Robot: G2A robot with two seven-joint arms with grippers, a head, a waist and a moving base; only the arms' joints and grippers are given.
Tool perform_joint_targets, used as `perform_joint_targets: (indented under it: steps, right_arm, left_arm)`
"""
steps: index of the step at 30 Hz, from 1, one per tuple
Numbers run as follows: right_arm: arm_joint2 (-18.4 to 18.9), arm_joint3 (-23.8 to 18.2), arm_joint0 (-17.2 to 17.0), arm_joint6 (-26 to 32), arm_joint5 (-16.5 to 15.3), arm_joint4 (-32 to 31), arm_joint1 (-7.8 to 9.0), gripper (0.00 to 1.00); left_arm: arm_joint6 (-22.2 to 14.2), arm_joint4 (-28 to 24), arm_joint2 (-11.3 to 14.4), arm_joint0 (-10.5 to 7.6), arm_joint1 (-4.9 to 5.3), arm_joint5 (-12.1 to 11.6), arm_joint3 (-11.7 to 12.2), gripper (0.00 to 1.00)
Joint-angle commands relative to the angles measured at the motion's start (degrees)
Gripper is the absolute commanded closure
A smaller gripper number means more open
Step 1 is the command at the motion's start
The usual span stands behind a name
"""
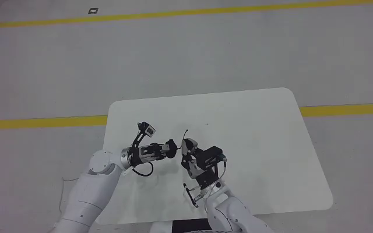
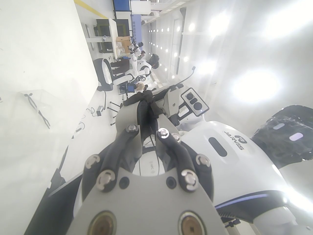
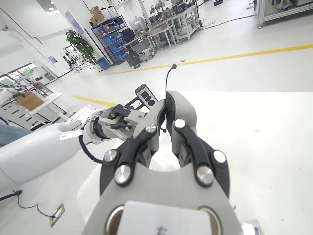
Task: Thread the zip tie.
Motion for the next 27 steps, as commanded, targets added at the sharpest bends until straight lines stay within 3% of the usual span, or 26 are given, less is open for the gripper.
perform_joint_targets:
  steps: [1,27]
  right_arm:
    - [-0.05,0.06,0.04,-0.03,-0.13,0.17,0.02,1.00]
    - [-1.39,0.56,1.62,0.55,0.52,0.18,0.07,1.00]
  left_arm:
    - [0.00,0.00,0.00,0.00,0.00,0.00,0.00,1.00]
    - [0.00,0.00,0.00,0.00,0.00,0.00,0.00,1.00]
